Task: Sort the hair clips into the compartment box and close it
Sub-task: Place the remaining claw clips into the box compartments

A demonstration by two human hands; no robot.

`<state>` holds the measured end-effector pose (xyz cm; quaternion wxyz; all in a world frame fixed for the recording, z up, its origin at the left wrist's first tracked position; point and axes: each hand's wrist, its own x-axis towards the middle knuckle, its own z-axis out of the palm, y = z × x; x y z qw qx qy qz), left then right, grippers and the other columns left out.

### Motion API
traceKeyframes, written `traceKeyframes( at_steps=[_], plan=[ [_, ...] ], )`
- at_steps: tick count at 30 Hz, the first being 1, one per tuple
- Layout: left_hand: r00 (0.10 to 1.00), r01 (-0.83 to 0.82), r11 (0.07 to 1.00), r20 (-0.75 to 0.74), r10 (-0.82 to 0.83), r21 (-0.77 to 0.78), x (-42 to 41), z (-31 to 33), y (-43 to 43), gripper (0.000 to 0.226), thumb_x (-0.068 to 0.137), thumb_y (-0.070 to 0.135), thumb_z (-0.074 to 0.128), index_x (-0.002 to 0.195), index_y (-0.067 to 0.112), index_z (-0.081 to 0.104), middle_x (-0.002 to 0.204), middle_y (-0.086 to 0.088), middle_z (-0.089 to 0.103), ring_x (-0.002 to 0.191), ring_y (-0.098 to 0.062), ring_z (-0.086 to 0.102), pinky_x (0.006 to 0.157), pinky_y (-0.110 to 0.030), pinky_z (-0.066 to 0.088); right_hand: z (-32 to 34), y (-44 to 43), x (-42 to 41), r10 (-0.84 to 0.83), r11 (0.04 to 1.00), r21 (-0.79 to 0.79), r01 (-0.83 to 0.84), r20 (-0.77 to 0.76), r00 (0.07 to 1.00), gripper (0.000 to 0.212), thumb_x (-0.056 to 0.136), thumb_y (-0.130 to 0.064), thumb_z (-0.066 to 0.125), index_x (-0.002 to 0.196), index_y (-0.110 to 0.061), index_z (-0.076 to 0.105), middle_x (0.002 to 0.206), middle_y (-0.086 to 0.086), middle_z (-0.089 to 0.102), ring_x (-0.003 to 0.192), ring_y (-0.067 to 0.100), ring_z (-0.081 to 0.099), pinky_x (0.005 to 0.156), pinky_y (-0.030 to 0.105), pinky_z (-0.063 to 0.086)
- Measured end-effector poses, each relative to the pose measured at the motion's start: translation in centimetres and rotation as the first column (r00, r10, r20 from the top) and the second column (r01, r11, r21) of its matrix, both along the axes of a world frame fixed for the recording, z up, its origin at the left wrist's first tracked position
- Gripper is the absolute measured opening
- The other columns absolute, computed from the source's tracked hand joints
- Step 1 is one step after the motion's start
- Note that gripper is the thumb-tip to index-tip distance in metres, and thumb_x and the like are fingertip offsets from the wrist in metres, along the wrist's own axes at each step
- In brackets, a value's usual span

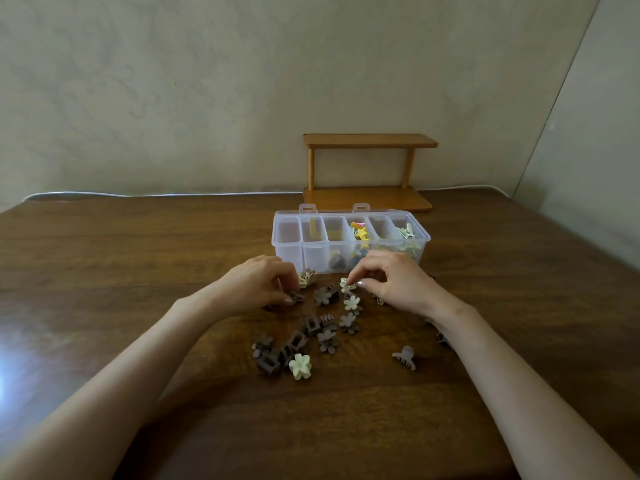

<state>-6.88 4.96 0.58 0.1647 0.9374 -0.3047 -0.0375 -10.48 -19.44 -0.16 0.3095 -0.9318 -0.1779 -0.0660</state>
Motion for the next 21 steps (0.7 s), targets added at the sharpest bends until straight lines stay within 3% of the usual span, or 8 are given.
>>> traceKeyframes(
  at_steps=[3, 8, 11, 14, 21],
  plan=[
    [1.000, 0.019, 1.000, -0.025, -0.019, -0.021, 0.0, 0.5, 0.3, 0.018, 0.084, 0.017, 0.065, 0.100, 0.026, 0.063, 0.103, 0.009, 0.058, 0.096, -0.004, 0.054, 0.084, -0.025, 0.047, 0.1, 0.0, -0.1, -0.003, 1.000, 0.003, 0.003, 0.001, 1.000, 0.024, 0.087, -0.011, 0.062, 0.084, -0.033, 0.069, 0.094, -0.004, 0.062, 0.091, 0.005, 0.055, 0.079, 0.020, 0.045],
    [0.999, -0.041, 0.993, -0.040, 0.036, -0.112, 0.1, 1.7, 1.2, 0.012, 0.082, 0.025, 0.067, 0.093, 0.026, 0.060, 0.094, 0.010, 0.062, 0.086, -0.003, 0.057, 0.069, -0.015, 0.043, 0.1, 0.0, -0.2, -0.011, 1.000, -0.011, 0.011, -0.009, 1.000, 0.019, 0.088, -0.011, 0.061, 0.089, -0.028, 0.071, 0.096, -0.004, 0.062, 0.092, 0.007, 0.055, 0.081, 0.020, 0.046],
    [0.982, -0.056, 0.998, -0.183, 0.054, -0.007, 0.3, 2.2, 2.4, 0.025, 0.073, 0.034, 0.074, 0.090, 0.033, 0.056, 0.094, 0.012, 0.059, 0.086, -0.002, 0.056, 0.067, -0.015, 0.041, 0.1, 0.1, -0.2, -0.013, 1.000, -0.018, 0.013, -0.016, 1.000, 0.017, 0.088, -0.012, 0.061, 0.090, -0.026, 0.071, 0.098, -0.003, 0.063, 0.093, 0.007, 0.056, 0.080, 0.018, 0.046],
    [0.955, -0.019, 0.994, -0.291, 0.050, 0.110, 0.3, 1.9, 2.8, 0.032, 0.073, 0.029, 0.076, 0.090, 0.038, 0.050, 0.095, 0.014, 0.058, 0.087, -0.001, 0.054, 0.068, -0.015, 0.040, 0.1, 0.1, -0.1, -0.009, 0.999, -0.032, 0.009, -0.016, 1.000, 0.016, 0.088, -0.012, 0.061, 0.092, -0.024, 0.072, 0.099, -0.003, 0.065, 0.093, 0.006, 0.056, 0.078, 0.014, 0.044],
    [0.978, -0.001, 1.000, -0.211, -0.003, -0.018, 0.8, 1.5, 2.9, 0.023, 0.084, 0.010, 0.063, 0.101, 0.026, 0.060, 0.097, 0.009, 0.064, 0.088, -0.002, 0.060, 0.079, -0.022, 0.050, 0.1, 0.1, -0.2, -0.021, 1.000, -0.002, 0.020, -0.017, 1.000, 0.017, 0.088, -0.012, 0.061, 0.090, -0.024, 0.072, 0.095, -0.004, 0.065, 0.087, 0.005, 0.057, 0.073, 0.014, 0.044]
  ],
)
